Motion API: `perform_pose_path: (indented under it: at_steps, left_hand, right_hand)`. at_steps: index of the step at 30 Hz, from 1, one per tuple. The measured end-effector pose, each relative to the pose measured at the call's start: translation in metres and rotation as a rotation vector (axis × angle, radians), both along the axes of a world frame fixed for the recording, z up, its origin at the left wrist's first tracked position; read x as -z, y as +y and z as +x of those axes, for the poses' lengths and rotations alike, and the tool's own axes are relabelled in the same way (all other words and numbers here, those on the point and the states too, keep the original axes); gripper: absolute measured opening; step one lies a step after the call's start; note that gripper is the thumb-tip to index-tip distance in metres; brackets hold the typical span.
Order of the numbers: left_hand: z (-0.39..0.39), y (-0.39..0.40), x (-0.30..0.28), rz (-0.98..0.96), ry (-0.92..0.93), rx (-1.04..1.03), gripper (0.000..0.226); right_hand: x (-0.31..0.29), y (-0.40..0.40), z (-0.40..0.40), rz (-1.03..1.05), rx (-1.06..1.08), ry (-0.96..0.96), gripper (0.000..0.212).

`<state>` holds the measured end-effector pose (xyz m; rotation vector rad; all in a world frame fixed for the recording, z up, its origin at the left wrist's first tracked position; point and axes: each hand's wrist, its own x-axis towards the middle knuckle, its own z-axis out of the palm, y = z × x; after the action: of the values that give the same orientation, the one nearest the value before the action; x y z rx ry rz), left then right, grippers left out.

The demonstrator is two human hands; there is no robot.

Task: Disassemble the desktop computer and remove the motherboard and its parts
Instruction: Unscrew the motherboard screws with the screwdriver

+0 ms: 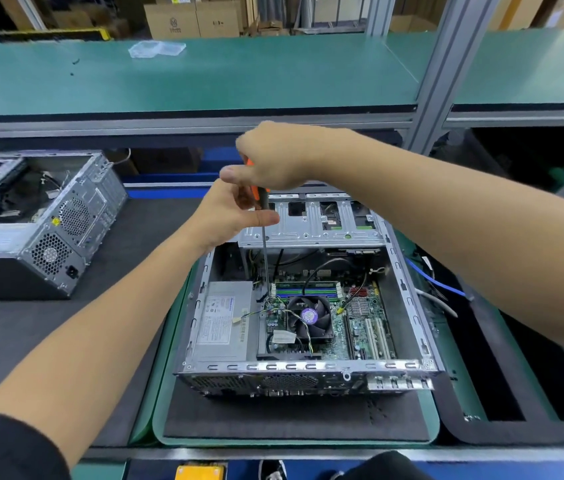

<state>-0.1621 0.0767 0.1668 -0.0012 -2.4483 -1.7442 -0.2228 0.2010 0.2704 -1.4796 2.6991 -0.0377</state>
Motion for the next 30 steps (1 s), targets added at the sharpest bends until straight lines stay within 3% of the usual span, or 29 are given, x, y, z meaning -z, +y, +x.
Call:
perform_pose_path:
  at_steps: [2, 4, 7, 8, 13, 14, 17, 19, 23, 27, 30]
  left_hand:
    - [0.0, 0.002, 0.002, -0.031, 0.019, -0.03, 0.043]
    - [0.002, 0.001, 0.002, -0.055, 0.051, -0.006, 0.036]
    - [0.007, 0.001, -0.001, 0.041, 0.016, 0.195, 0.027]
    - [0.007, 0.001, -0.001, 0.055, 0.0, 0.217, 0.027]
    - [0.004, 0.003, -0.001, -0.046, 0.031, 0.072, 0.017]
    - [0.003, 0.004, -0.002, -0.047, 0.03, 0.03, 0.013]
    - [-0.002, 0.002, -0.003, -0.137, 0.045, -0.07, 0.022]
    - [-0.003, -0.003, -0.004, -0.137, 0.028, -0.011, 0.021]
    - [0.001, -0.014, -0.001, 0.056, -0.061, 0.26, 0.03]
    - [0.003, -0.011, 0.0, 0.063, -0.001, 0.212, 0.027]
    - [0.001, -0.012, 0.001, 0.035, 0.023, 0.125, 0.023]
  right_hand:
    - [0.001, -0.001, 0.0, 0.0, 0.038, -0.045, 0.052]
    - [0.0, 0.0, -0.002, 0.01, 0.001, -0.122, 0.038]
    - [-0.007, 0.003, -0.008, 0.077, -0.074, -0.227, 0.008]
    - [-0.009, 0.005, -0.009, 0.095, -0.094, -0.292, 0.007]
    - [-0.009, 0.006, -0.011, 0.0, -0.081, -0.438, 0.011]
    - [-0.007, 0.005, -0.009, -0.04, -0.031, -0.434, 0.022]
    - [-0.002, 0.001, -0.007, 0.013, 0.031, -0.092, 0.045]
    - [-0.001, 0.0, -0.008, 0.039, -0.001, -0.071, 0.038]
    - [-0.006, 0.006, -0.016, 0.071, -0.086, -0.194, 0.009]
    - [-0.006, 0.007, -0.013, 0.021, -0.121, -0.312, 0.012]
    - [-0.002, 0.004, -0.008, -0.028, 0.002, -0.158, 0.04]
